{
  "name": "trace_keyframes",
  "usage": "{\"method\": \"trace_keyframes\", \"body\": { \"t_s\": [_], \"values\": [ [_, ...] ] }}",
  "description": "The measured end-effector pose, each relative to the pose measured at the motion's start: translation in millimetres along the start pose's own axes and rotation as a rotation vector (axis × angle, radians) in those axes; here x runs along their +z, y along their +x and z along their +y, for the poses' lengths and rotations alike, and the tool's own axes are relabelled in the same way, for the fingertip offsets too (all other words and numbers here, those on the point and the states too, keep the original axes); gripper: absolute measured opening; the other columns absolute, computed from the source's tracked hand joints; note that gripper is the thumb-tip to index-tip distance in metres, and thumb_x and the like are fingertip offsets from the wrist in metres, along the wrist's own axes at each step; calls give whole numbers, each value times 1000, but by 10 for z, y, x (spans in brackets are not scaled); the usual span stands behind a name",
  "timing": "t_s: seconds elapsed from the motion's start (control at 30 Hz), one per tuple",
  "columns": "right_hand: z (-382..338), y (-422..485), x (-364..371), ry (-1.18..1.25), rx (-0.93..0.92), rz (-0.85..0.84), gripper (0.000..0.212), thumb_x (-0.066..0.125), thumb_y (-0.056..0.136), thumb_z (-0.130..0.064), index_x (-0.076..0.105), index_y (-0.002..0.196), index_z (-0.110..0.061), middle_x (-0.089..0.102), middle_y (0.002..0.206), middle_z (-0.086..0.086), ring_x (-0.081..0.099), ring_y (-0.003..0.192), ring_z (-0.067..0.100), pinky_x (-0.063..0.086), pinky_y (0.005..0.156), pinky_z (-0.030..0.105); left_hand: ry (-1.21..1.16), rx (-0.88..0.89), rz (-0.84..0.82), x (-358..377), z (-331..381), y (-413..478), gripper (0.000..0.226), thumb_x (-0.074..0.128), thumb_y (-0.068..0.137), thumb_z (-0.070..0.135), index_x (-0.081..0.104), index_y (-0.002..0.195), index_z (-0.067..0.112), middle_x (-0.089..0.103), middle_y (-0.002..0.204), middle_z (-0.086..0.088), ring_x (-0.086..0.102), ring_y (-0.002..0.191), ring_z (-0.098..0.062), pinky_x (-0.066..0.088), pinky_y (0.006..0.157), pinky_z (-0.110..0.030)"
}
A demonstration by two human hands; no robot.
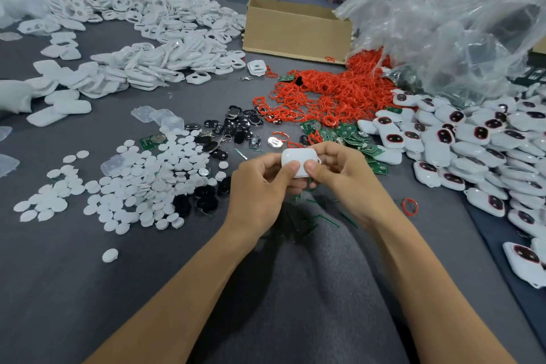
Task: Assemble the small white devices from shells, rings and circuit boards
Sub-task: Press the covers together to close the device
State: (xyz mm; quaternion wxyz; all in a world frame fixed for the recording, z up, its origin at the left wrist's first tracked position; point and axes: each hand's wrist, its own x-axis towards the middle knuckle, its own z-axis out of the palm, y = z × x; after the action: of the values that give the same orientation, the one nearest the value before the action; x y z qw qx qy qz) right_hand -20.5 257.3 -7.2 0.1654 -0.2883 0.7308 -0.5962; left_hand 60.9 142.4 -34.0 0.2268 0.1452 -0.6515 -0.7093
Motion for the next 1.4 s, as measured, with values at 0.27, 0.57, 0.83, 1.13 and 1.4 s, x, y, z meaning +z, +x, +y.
{"method": "trace_keyframes", "body": {
  "t_s": [0.27,0.57,0.83,1.13,1.4],
  "values": [
    [22,4,19,-239,-92,27,14,55,92,0,65,100,-5,55,64,-7,44,57,4,35,57,20,-21,-2,0,16,28,3,14,58,95,6,69,90,14,74,71,-12,73,63,-22,59,60,-25],
    [40,-15,203,-336,-408,333,28,60,73,20,70,90,-1,66,97,-1,66,94,16,54,85,33,-407,-105,-14,24,39,57,27,62,89,-1,66,115,5,75,100,-9,71,90,-19,58,77,-22],
    [30,-27,212,-331,-358,247,29,75,74,2,66,100,-8,69,101,-1,65,88,6,51,81,16,-247,-27,31,-65,81,62,42,61,85,-12,65,120,11,75,99,-1,65,69,-1,45,53,-10],
    [36,-10,161,-430,-357,193,46,72,75,1,67,118,-16,68,104,3,65,87,13,55,81,30,-237,-45,4,-75,96,60,45,64,84,-12,65,123,9,75,104,-6,70,78,-7,52,61,-15],
    [-17,-45,152,-354,-288,159,36,81,70,-8,70,102,-18,71,86,-6,63,73,5,52,70,23,-113,33,61,-54,104,69,24,68,88,17,70,112,12,76,91,0,68,78,-5,52,68,-17]
  ]
}}
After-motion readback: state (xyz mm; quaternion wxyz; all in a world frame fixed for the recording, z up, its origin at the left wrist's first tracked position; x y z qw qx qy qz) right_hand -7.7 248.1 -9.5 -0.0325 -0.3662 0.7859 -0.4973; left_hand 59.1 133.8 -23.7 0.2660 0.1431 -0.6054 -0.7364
